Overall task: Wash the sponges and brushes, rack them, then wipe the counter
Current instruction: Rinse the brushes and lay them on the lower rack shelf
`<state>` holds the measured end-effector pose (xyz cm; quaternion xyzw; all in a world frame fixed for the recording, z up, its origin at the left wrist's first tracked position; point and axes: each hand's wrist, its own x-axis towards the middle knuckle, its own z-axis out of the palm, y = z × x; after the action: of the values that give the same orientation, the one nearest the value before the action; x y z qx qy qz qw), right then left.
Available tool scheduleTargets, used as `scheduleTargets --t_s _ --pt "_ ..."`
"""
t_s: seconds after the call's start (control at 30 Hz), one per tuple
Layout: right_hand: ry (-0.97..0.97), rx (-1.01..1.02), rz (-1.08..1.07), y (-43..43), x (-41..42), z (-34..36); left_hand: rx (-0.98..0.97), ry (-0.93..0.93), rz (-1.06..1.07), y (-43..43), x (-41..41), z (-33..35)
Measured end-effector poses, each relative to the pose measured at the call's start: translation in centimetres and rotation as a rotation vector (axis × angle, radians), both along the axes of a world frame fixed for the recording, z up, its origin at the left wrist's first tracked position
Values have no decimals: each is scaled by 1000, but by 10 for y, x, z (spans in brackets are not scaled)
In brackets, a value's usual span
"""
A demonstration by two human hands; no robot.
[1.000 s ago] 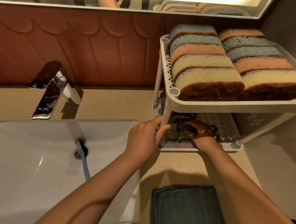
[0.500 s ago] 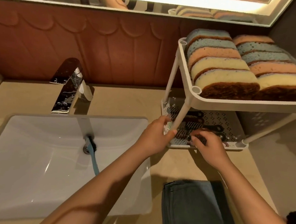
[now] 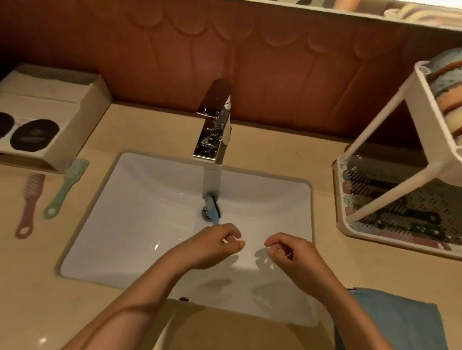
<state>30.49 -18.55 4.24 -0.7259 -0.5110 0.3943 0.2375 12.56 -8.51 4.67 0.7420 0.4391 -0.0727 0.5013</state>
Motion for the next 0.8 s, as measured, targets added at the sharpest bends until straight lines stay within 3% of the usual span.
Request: scheduleTargets --t_s 0.2,0.43,0.6,0.8 --pt "103 -14 161 35 -69 -17 70 16 313 22 -118 -6" --pt "130 -18 248 74 -139 -25 330 122 755 69 -233 -11" --pt "135 -96 253 99 -184 -33 620 503 746 99 -278 -27" --pt "95 -122 239 112 -214 -31 689 598 690 120 -279 -39"
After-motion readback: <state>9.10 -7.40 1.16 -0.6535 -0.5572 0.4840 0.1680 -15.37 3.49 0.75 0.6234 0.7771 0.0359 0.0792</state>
